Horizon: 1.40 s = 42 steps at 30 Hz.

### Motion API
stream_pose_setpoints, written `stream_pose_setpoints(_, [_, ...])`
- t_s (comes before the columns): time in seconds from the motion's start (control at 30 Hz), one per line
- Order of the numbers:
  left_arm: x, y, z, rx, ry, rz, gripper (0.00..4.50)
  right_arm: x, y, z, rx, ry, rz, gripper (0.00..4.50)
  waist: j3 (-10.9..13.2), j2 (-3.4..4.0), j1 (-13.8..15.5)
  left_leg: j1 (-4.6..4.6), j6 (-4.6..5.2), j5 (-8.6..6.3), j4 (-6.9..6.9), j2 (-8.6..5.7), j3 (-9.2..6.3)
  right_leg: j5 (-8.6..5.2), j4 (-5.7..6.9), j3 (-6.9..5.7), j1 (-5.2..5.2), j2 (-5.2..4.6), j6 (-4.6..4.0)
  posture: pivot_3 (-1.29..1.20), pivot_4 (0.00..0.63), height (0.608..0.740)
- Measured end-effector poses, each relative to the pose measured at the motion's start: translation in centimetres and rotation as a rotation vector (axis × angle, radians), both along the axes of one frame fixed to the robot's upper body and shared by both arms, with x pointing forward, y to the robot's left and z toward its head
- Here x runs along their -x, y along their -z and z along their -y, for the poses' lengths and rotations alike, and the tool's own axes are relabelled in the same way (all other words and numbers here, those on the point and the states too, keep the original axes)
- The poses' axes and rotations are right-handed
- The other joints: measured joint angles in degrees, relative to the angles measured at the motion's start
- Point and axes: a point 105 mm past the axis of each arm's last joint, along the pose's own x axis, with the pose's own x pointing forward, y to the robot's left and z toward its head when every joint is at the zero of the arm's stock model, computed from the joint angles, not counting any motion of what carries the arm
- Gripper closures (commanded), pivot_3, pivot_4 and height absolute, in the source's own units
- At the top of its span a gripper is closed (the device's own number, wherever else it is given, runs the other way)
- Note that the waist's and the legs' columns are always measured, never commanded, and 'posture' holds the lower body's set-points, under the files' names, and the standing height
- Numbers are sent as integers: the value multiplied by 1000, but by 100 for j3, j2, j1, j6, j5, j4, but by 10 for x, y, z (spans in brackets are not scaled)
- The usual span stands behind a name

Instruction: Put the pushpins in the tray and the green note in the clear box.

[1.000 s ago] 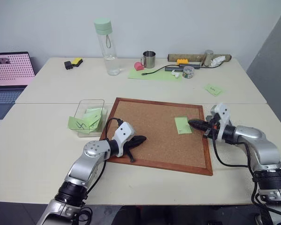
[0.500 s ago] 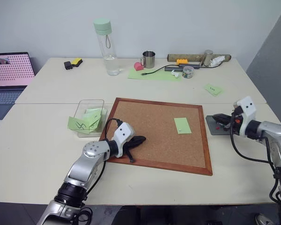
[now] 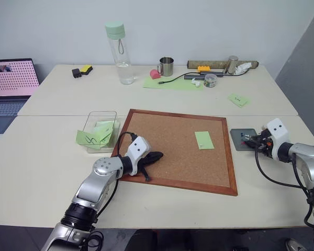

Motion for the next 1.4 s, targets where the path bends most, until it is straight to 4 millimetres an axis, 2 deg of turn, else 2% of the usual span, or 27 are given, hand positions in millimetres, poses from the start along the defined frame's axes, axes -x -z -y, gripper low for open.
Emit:
stream_pose_setpoints(0.07, [0, 1, 0, 0, -1, -2, 4500, 0, -2, -2, -1, -6, 2, 1571, 0, 0, 0, 0, 0, 0, 0, 0, -1, 0, 0, -1, 0, 0, 0, 0, 150, 740])
stream_pose_setpoints(0.23, [1, 1, 0, 0, -1, -2, 4500, 3, -18, -19, -24, -92, 23, 1571, 0, 1, -1, 0, 0, 0, 0, 0, -1, 0, 0, -1, 0, 0, 0, 0, 150, 740])
stream_pose_setpoints(0.27, [1, 1, -1, -1, -1, -2, 4500, 5, -28, -29, -30, -152, 42, 1571, 0, 1, -1, 0, 0, 0, 0, 1, -3, 0, 0, -2, 0, 1, 0, 0, 150, 740])
stream_pose_setpoints(0.4, [1, 1, -1, -2, -2, -2, 4500, 13, -43, -68, -58, -328, 84, 1571, -2, -1, -5, 0, 0, 0, 0, 1, -3, 0, -1, -2, 0, 1, 0, 0, 150, 740])
stream_pose_setpoints(0.47, [0, 1, -1, -2, -2, -1, 4500, 15, -40, -89, -88, -387, 91, 1571, -4, -5, -4, 0, 0, 0, 0, 1, -5, 0, -2, -2, 1, 1, 0, 0, 150, 740])
stream_pose_setpoints(0.6, [0, 0, -1, -2, -3, 0, 4500, 16, -22, -122, -139, -449, 68, 1571, -5, -6, 3, -1, 0, 0, 0, 1, -5, 0, -2, -2, -1, 1, 0, 0, 150, 740])
stream_pose_setpoints(0.97, [1, 0, -1, -2, -8, 4, 4500, 7, 5, -147, -198, -453, 49, 1571, -5, -7, 0, 0, 0, 0, 0, 1, -4, 0, -3, -2, -2, 1, 0, 0, 150, 740])
stream_pose_setpoints(1.13, [1, 0, -1, -2, -12, 7, 4500, 1, 13, -146, -216, -422, 40, 2526, -5, -7, -3, 0, -1, 0, -1, 1, -4, 0, -2, -2, -3, 1, 0, 0, 150, 740])
stream_pose_setpoints(1.4, [1, 0, -1, -2, -15, 8, 4500, -1, 14, -150, -236, -435, 46, 4041, -5, -7, -2, 0, -1, 0, 0, 1, -4, 0, -2, -3, -2, 1, 0, 0, 150, 740])
